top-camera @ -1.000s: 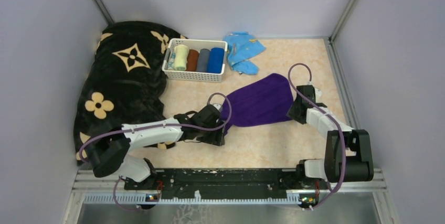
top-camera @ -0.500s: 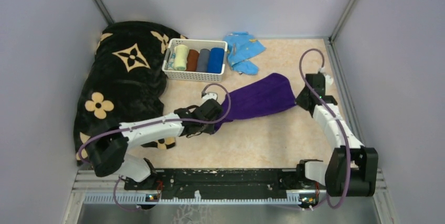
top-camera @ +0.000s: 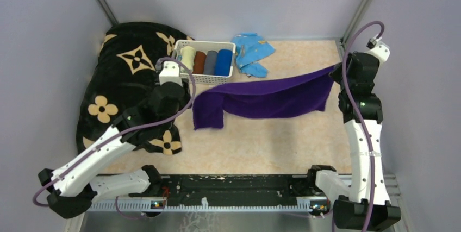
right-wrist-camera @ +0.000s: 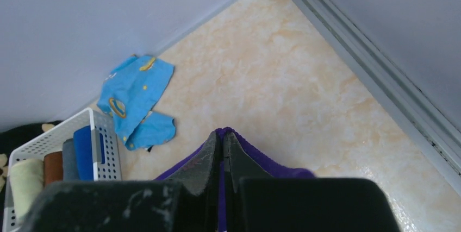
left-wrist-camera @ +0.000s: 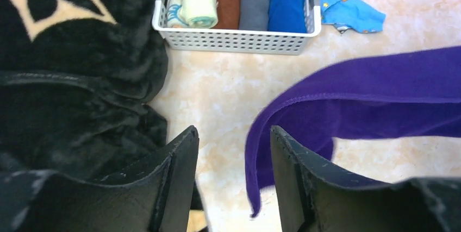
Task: Roll the towels
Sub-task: Flatten out the towel at the center of the board.
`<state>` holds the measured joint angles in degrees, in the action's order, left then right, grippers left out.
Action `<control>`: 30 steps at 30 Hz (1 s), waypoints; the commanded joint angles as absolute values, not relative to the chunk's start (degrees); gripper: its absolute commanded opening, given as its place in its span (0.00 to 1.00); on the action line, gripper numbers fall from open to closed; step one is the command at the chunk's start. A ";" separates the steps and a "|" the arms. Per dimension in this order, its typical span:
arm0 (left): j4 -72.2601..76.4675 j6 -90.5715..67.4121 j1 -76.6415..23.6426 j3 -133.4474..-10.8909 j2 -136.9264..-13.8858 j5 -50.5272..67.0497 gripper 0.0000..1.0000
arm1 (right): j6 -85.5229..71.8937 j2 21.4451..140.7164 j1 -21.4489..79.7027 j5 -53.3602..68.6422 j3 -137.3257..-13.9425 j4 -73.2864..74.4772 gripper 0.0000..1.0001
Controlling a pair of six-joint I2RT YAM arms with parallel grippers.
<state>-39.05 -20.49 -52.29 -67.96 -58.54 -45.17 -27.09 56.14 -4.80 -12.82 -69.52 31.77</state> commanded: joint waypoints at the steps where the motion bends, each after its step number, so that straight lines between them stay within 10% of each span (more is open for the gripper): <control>1: -44.12 -21.00 -52.00 -63.17 -55.71 -46.05 0.60 | -25.72 55.71 -5.47 -8.42 -67.01 31.69 0.00; 13: -36.47 -33.05 -50.21 -47.81 -59.79 -23.95 0.76 | -26.46 59.47 -5.45 -5.45 -58.10 26.18 0.00; 18: -26.60 -24.80 -33.36 -46.24 -64.24 -9.58 0.67 | -25.92 60.40 -5.45 -4.44 -56.90 25.22 0.00; 30: -33.64 -11.18 -29.41 -57.47 -87.42 -7.56 0.61 | -25.49 60.88 -5.45 -3.52 -55.00 23.62 0.00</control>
<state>-31.88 -17.10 -30.68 -54.43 -83.92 -11.46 -26.06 60.95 -5.04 -4.23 -55.46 27.42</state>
